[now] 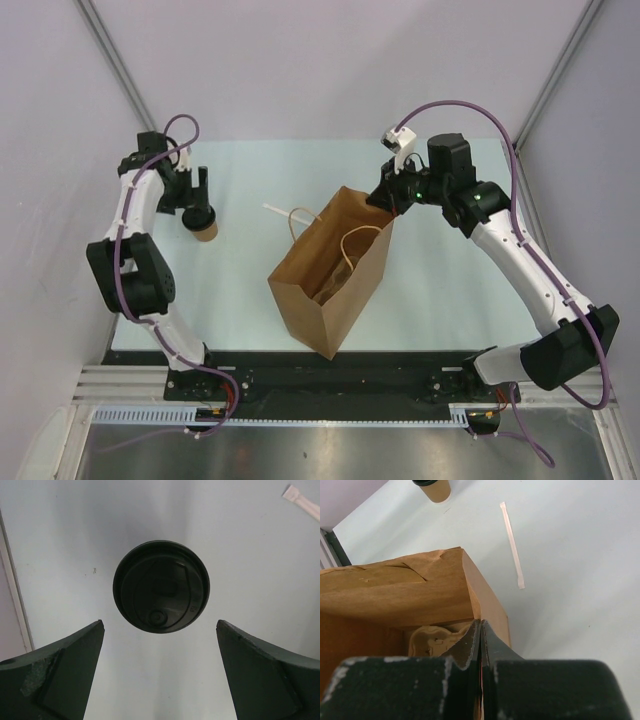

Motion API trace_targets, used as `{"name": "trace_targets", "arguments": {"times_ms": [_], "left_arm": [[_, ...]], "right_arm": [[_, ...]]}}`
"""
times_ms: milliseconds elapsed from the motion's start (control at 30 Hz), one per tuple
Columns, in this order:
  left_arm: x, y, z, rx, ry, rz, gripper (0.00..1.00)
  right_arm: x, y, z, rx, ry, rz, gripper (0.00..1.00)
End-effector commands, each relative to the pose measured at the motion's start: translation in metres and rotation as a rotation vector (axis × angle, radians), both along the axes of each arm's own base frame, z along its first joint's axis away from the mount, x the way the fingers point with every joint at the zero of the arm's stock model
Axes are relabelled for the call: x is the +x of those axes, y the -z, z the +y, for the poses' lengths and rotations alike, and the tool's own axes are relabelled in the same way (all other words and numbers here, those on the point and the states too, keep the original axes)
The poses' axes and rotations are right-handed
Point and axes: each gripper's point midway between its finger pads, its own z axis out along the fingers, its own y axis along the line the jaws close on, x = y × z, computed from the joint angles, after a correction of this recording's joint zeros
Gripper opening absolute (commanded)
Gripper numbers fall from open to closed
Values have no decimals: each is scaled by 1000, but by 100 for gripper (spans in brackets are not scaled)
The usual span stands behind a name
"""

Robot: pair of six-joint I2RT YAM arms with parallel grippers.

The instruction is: Pack the takeout coffee

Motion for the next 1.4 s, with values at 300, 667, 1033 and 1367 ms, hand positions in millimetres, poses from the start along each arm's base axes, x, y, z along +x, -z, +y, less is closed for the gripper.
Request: {"name": "trace_targets", "arguments": {"times_ms": [300, 667, 1033, 1367], "left_arm": [[28, 3, 3, -27, 23, -26, 100], [30, 22, 9, -13, -6, 13, 96], [29, 37, 10, -33, -17, 44, 92], [27, 40, 10, -50, -23, 45, 85]], "right_arm": [[5, -9, -4, 15, 41, -32, 0], [7, -8, -6, 7, 48, -36, 0], [8, -8, -6, 7, 52, -37, 0], [7, -10, -6, 11, 55, -35, 0]]}}
